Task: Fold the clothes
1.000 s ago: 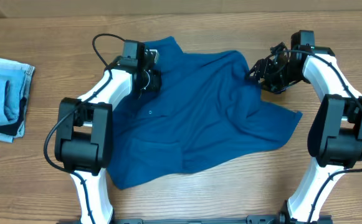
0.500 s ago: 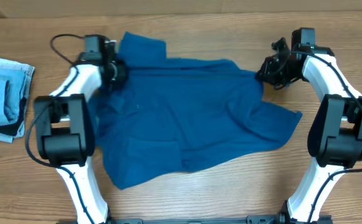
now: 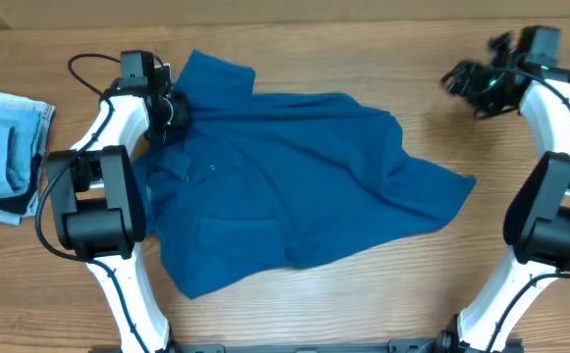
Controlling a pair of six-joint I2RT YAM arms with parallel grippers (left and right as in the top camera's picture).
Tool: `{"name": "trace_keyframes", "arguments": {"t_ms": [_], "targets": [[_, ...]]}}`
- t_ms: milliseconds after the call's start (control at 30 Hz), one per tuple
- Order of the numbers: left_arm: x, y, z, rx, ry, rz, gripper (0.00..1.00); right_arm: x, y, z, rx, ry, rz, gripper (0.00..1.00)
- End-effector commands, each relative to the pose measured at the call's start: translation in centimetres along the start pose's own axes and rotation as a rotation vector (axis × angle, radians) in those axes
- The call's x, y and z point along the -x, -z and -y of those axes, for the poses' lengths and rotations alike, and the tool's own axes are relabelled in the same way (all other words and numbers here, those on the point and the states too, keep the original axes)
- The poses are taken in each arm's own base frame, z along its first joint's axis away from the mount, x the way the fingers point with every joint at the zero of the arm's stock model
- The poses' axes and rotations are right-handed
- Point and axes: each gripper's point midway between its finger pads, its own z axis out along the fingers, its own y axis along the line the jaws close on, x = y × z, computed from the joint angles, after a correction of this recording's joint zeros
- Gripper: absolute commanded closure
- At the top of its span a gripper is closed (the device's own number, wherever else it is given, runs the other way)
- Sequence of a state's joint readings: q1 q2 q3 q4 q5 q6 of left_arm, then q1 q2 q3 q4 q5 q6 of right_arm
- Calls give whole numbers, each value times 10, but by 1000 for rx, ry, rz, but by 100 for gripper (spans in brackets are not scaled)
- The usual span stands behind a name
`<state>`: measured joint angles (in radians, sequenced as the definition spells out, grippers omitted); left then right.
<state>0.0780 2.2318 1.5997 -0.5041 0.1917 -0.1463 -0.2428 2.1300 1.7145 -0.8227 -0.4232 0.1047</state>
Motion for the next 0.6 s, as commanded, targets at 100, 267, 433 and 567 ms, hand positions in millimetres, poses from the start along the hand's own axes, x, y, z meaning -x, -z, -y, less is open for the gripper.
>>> {"name": "trace_keyframes", "arguments": {"t_ms": [100, 267, 433, 567], "targets": [[-35, -26, -11, 39, -2, -113, 76, -72, 1, -43, 48, 4, -269, 22], [-39, -25, -8, 29, 1, -129, 76, -94, -17, -58, 69, 38, -315, 32], [-41, -25, -9, 30, 3, -139, 76, -102, -34, -70, 171, 56, -301, 70], [-41, -25, -9, 30, 3, -140, 76, -64, -31, -61, 131, 85, -170, 96]]}}
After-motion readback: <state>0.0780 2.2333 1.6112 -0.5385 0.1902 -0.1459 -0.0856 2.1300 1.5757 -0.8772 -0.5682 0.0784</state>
